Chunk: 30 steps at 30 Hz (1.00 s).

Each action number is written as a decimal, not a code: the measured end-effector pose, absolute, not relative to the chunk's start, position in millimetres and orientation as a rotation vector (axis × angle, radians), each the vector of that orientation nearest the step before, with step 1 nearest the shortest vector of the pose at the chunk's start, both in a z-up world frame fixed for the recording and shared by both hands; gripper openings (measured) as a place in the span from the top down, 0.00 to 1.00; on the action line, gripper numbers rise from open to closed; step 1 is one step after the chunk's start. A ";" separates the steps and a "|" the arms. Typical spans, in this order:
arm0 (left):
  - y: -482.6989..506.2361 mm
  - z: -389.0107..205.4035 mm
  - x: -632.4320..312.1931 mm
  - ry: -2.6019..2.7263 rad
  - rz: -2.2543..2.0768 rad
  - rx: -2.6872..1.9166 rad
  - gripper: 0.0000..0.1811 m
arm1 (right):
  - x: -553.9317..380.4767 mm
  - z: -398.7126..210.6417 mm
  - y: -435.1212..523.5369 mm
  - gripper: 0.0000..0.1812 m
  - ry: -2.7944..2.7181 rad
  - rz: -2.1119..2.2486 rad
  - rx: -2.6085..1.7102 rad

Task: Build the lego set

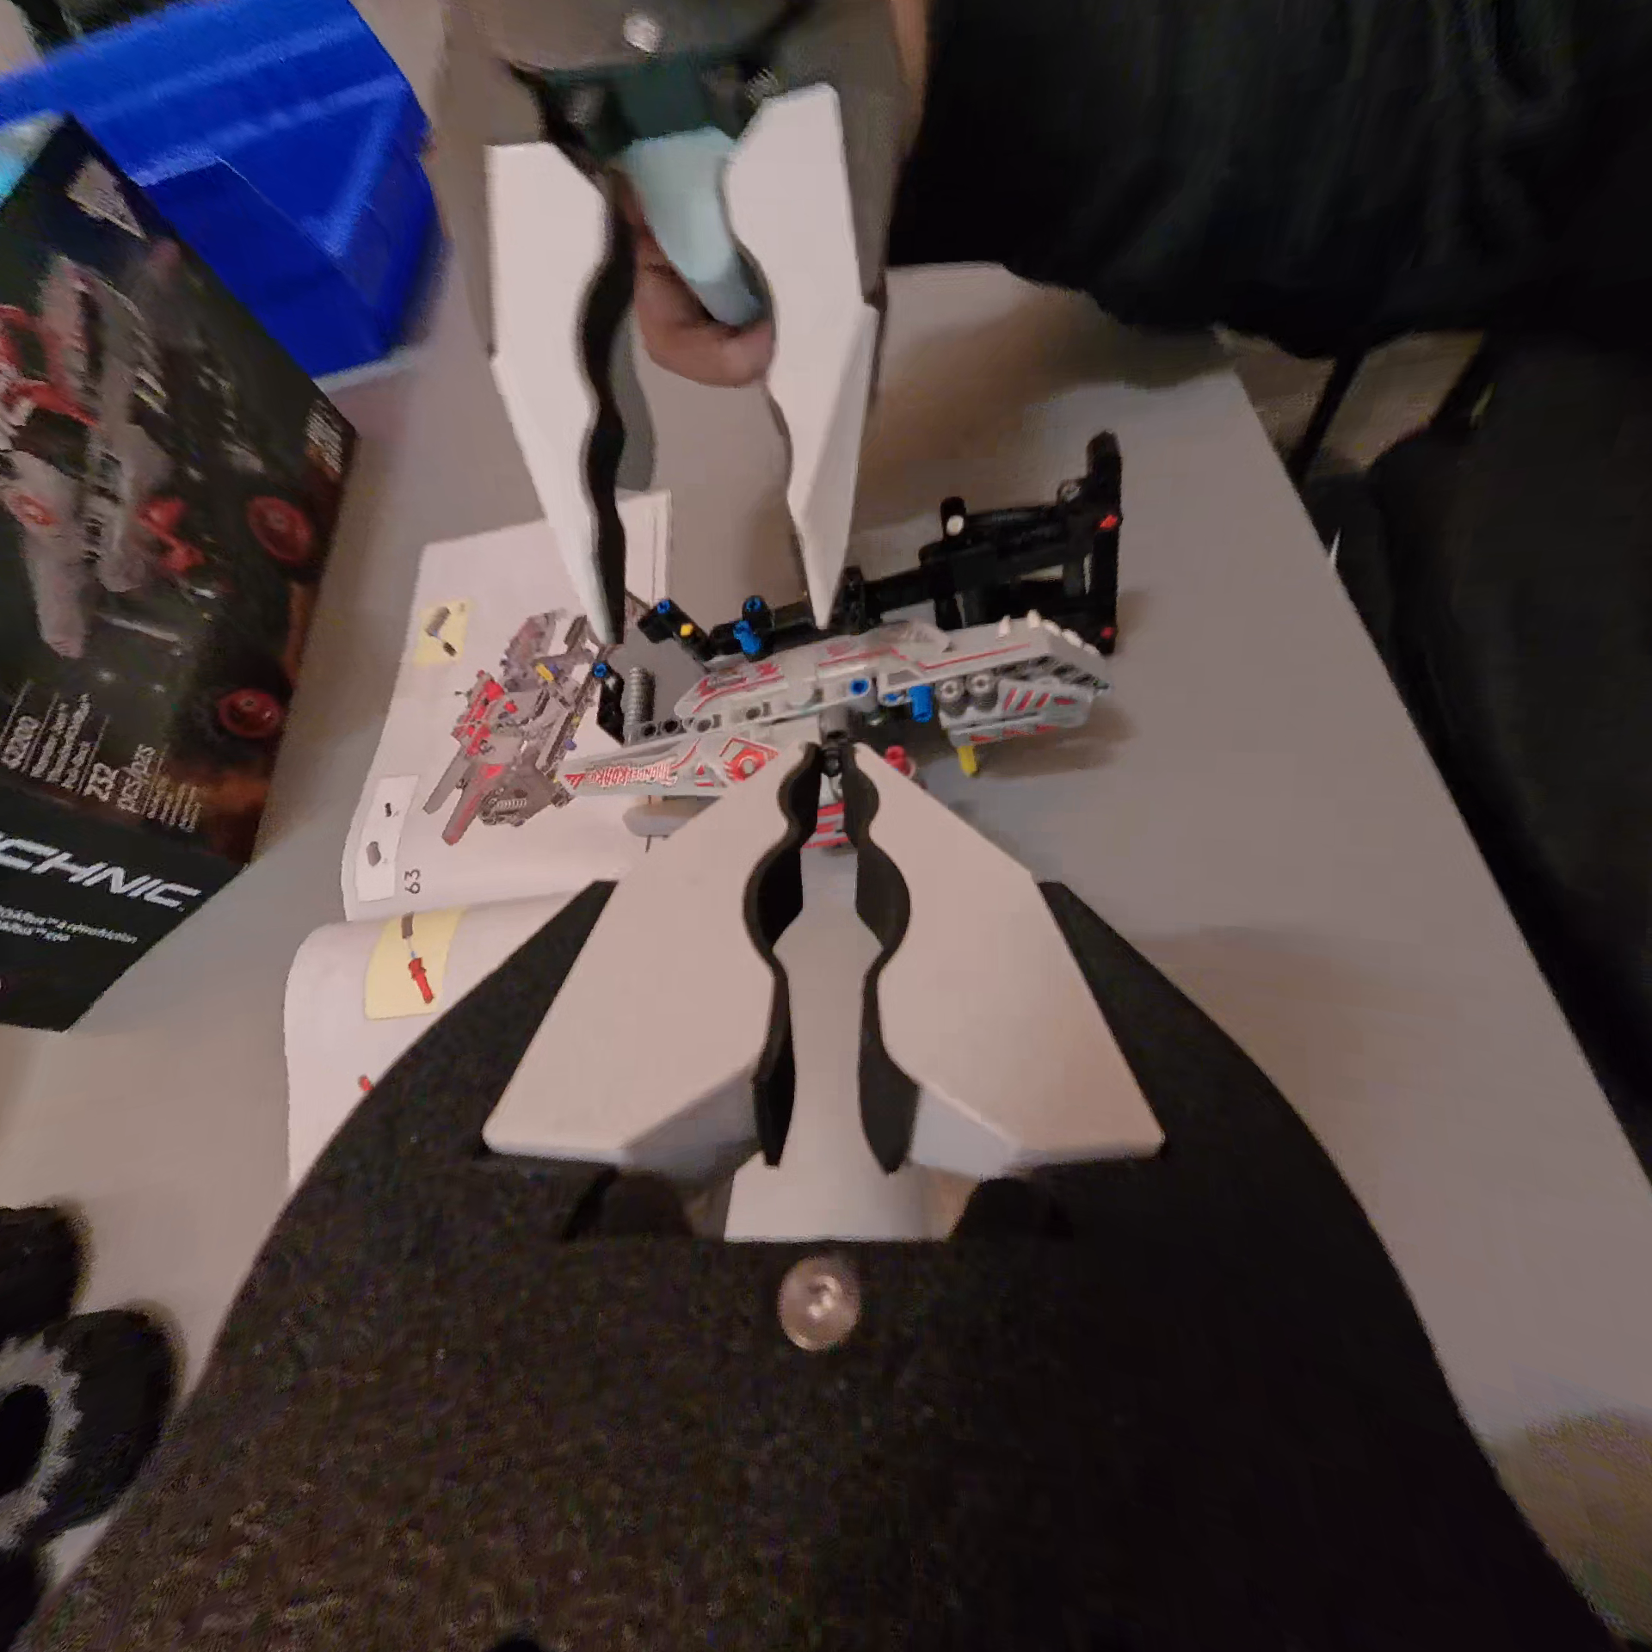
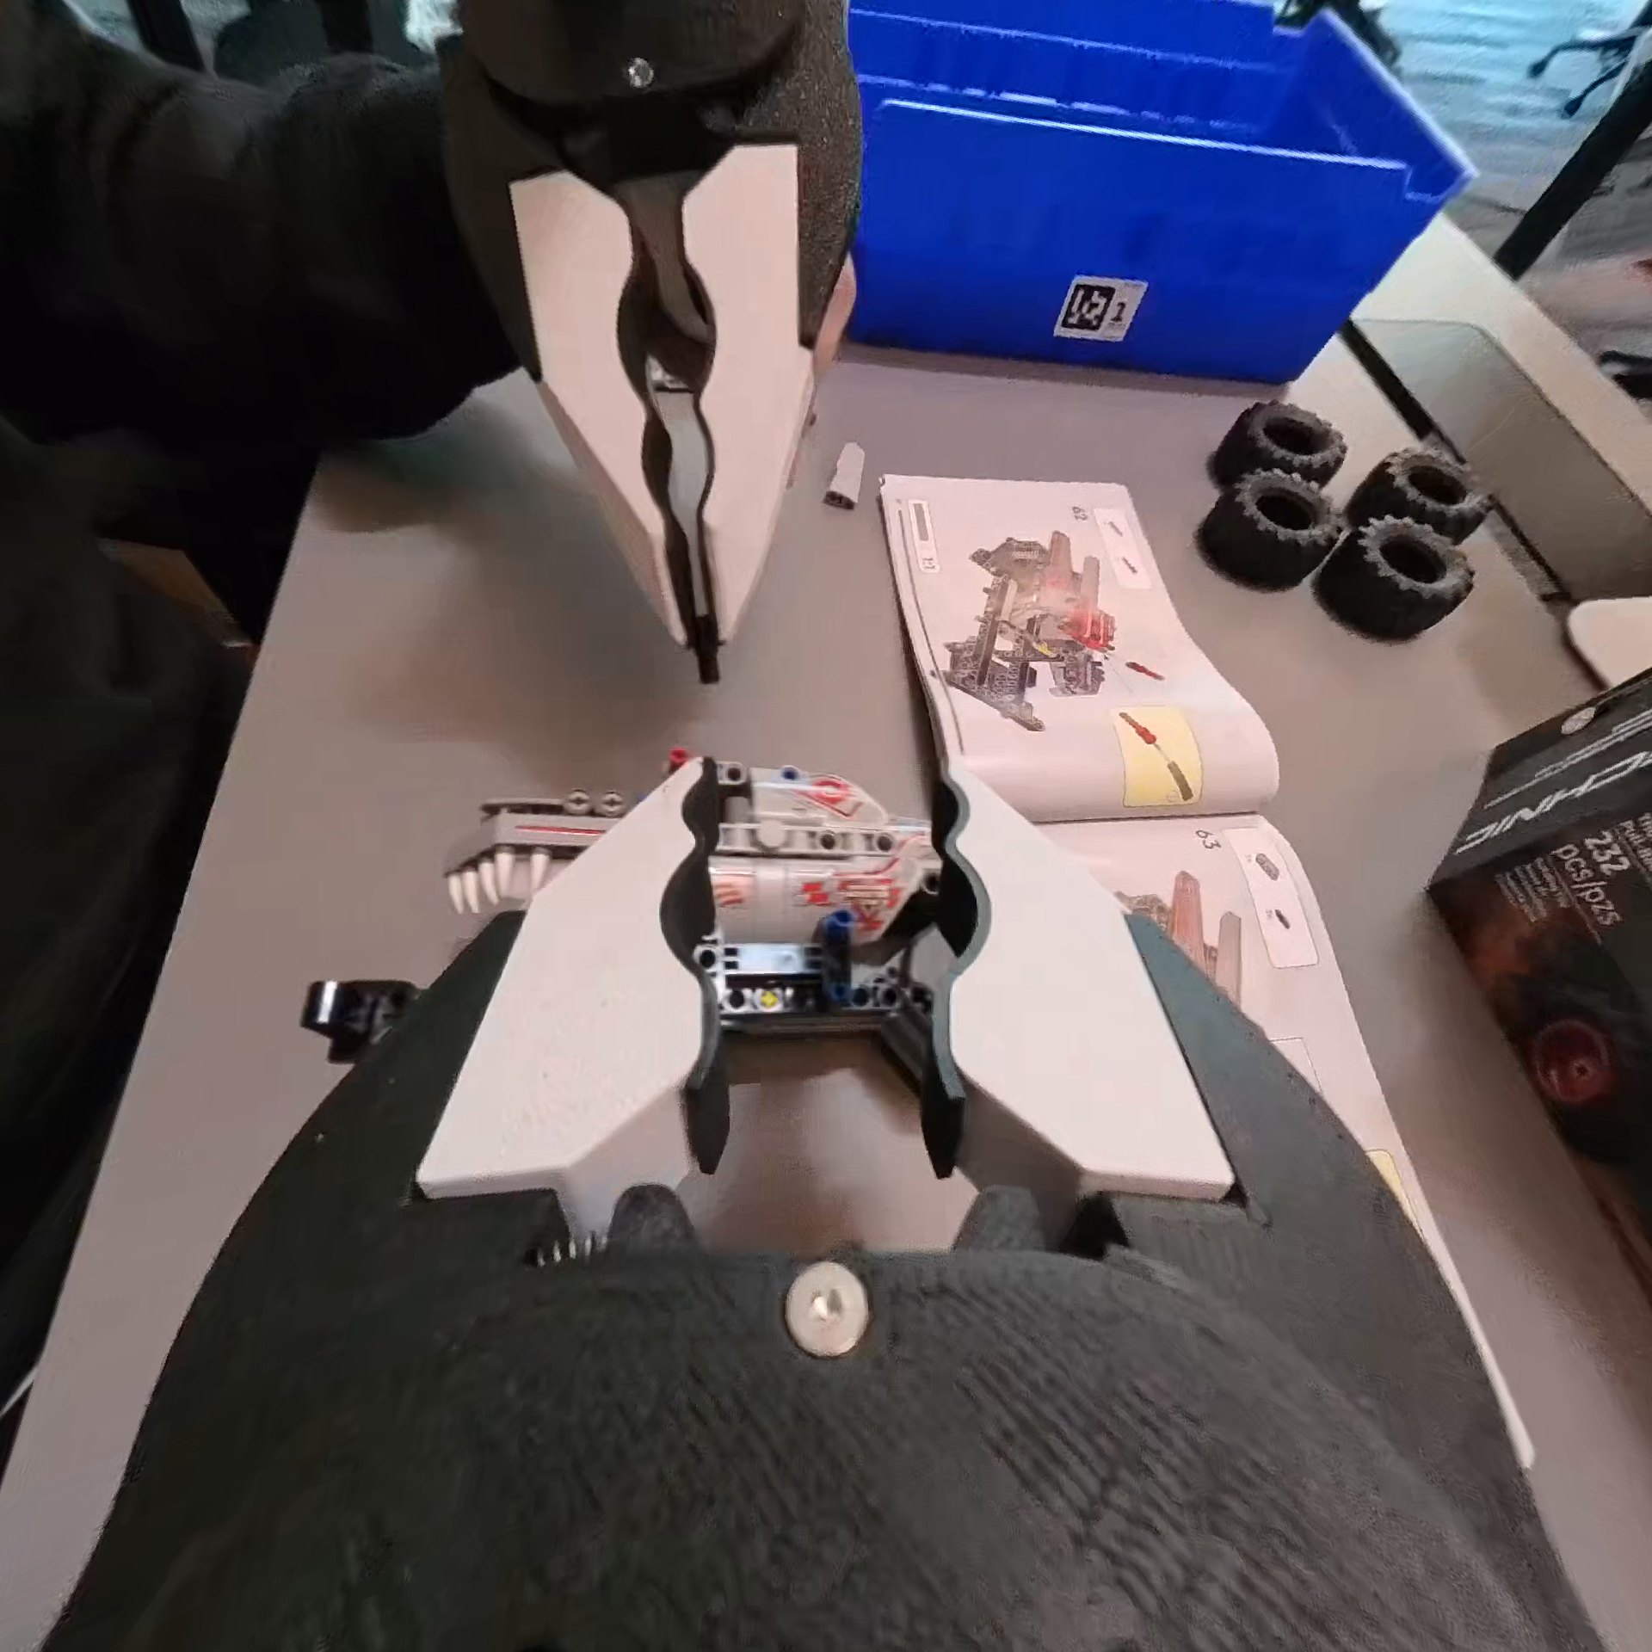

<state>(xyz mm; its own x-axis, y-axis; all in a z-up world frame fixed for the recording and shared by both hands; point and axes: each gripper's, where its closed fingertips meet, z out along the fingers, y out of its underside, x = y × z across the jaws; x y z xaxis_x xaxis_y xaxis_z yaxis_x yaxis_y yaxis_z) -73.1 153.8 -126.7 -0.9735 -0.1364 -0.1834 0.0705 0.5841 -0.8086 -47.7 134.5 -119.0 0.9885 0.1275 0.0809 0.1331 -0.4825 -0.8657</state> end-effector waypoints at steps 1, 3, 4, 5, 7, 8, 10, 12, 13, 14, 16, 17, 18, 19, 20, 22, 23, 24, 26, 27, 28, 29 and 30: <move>152.9 -130.6 -71.7 2.640 -1.275 -0.002 0.99 | -44.3 -121.2 134.5 0.74 -0.186 0.049 -2.091; 150.5 -137.7 -70.5 2.725 -1.157 0.128 0.99 | -46.1 -131.2 130.8 0.75 -0.249 0.186 -2.145; 149.4 -140.2 -69.0 2.754 -1.109 0.181 0.99 | -48.7 -135.6 128.8 0.74 -0.313 0.220 -2.157; 148.6 -142.4 -67.7 2.785 -1.069 0.224 0.99 | -53.1 -139.3 125.8 0.71 -0.389 0.249 -2.160; 147.1 -144.0 -65.8 2.824 -1.030 0.305 0.99 | -58.0 -140.7 119.6 0.66 -0.489 0.263 -2.153; 147.0 -145.0 -66.7 2.852 -1.016 0.341 0.99 | -62.3 -139.4 115.9 0.64 -0.535 0.274 -2.137; 147.9 -148.1 -66.7 2.894 -0.971 0.391 0.99 | -62.6 -134.9 117.8 0.60 -0.570 0.217 -2.081; 148.7 -151.9 -68.0 2.926 -0.920 0.435 0.99 | -66.8 -136.3 119.3 0.59 -0.591 0.201 -2.049; 148.7 -153.8 -68.0 2.933 -0.897 0.452 0.99 | -68.2 -138.5 120.3 0.60 -0.598 0.191 -2.049; 147.9 -155.1 -69.2 2.941 -0.888 0.468 0.99 | -70.1 -140.8 121.3 0.61 -0.608 0.184 -2.051; 147.4 -157.3 -70.9 2.958 -0.867 0.485 0.99 | -73.9 -146.4 123.3 0.61 -0.631 0.182 -2.074; 147.1 -157.6 -71.2 2.961 -0.861 0.490 0.99 | -74.5 -149.6 125.1 0.62 -0.633 0.180 -2.090; 146.8 -158.5 -72.1 2.967 -0.856 0.496 0.99 | -77.2 -152.8 126.0 0.64 -0.639 0.199 -2.104; 145.8 -159.3 -72.5 2.967 -0.855 0.499 0.99 | -79.7 -153.0 127.5 0.65 -0.636 0.222 -2.101; 144.7 -159.9 -73.1 2.965 -0.856 0.503 0.99 | -80.2 -154.6 128.6 0.66 -0.636 0.226 -2.104; 144.3 -163.2 -74.1 2.978 -0.838 0.496 0.99 | -83.3 -156.0 126.9 0.69 -0.628 0.277 -2.107; 144.2 -164.4 -74.5 2.980 -0.834 0.498 0.99 | -82.2 -156.4 127.0 0.70 -0.611 0.287 -2.109; 144.2 -164.4 -74.5 2.974 -0.835 0.502 0.99 | -81.0 -156.5 127.4 0.72 -0.601 0.286 -2.103; 144.9 -161.5 -74.5 2.965 -0.850 0.495 0.99 | -80.9 -156.4 127.5 0.72 -0.589 0.289 -2.088; 145.5 -159.6 -75.0 2.966 -0.866 0.488 0.99 | -80.8 -156.4 127.6 0.72 -0.583 0.291 -2.084; 147.1 -159.6 -74.0 2.967 -0.866 0.473 0.99 | -80.7 -156.3 127.6 0.72 -0.580 0.291 -2.079; 149.6 -161.1 -72.8 2.968 -0.855 0.461 0.99 | -80.6 -156.3 127.7 0.72 -0.578 0.291 -2.074; 150.8 -161.0 -72.3 2.964 -0.864 0.451 0.99 | -80.7 -156.3 127.6 0.72 -0.572 0.294 -2.071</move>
<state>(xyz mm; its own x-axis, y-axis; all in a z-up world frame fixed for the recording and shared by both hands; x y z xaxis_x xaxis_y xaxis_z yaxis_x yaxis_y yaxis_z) -72.3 150.8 -161.0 -0.9580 0.2686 -0.1007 0.2806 0.8048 -0.5230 -80.7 127.6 -156.3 0.8625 0.5057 0.0156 0.2813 -0.4538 -0.8455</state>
